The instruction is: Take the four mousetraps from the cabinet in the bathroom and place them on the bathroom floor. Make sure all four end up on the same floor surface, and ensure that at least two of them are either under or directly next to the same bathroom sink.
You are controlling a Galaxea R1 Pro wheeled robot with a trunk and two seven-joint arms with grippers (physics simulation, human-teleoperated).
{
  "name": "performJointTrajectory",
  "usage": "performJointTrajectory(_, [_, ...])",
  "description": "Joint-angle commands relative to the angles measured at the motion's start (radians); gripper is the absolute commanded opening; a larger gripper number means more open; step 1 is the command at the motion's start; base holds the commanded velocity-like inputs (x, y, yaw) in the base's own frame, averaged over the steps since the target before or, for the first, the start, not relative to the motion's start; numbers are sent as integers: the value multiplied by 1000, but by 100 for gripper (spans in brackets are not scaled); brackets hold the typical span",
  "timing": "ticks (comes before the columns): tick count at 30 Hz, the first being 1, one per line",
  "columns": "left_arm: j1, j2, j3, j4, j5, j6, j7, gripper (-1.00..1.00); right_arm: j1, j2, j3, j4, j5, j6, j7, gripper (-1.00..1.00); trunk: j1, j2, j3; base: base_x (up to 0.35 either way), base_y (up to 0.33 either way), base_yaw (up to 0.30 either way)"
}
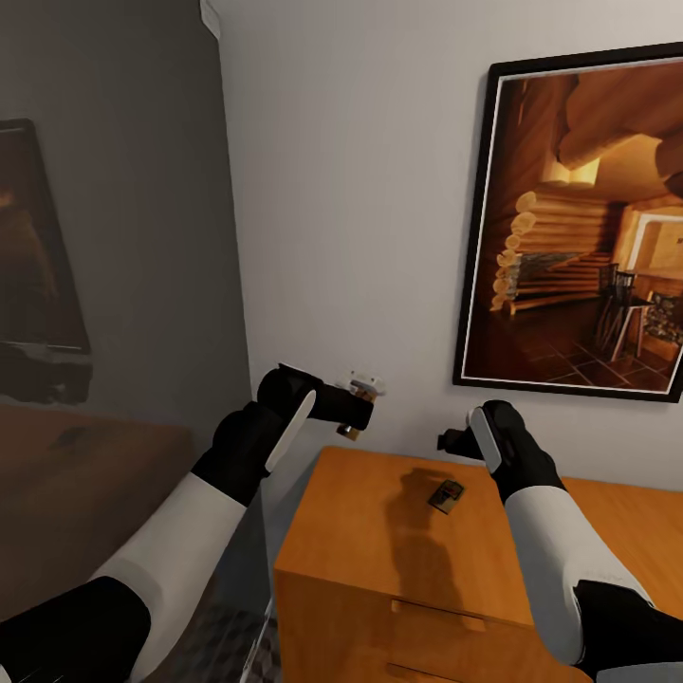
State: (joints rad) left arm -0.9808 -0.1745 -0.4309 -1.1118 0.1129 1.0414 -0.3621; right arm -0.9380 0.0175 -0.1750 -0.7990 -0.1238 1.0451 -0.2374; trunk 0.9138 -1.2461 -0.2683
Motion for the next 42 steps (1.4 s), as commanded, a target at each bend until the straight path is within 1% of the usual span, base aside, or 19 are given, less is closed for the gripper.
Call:
performJointTrajectory(1, [-1,0,0,1,7,6,3,-100,-1,1,-3,0,-11,2,-10,100,0,-1,-1,0,0,0])
performJointTrajectory(6, [-1,0,0,2,7,6,3,-100,-1,3,-4,11,-12,2,-9,100,0,-1,-1,0,0,0])
performJointTrajectory(13, [-1,0,0,7,7,6,3,-100,-1,0,-6,97,-14,2,-9,100,0,-1,-1,0,0,0])
performJointTrajectory(37, [-1,0,-1,25,7,6,3,-100,-1,-2,-9,124,-18,2,-7,100,0,-1,-1,0,0,0])
performJointTrajectory(42, [-1,0,-1,30,7,6,3,-100,-1,-2,-9,170,-21,2,-4,100,0,-1,-1,0,0,0])
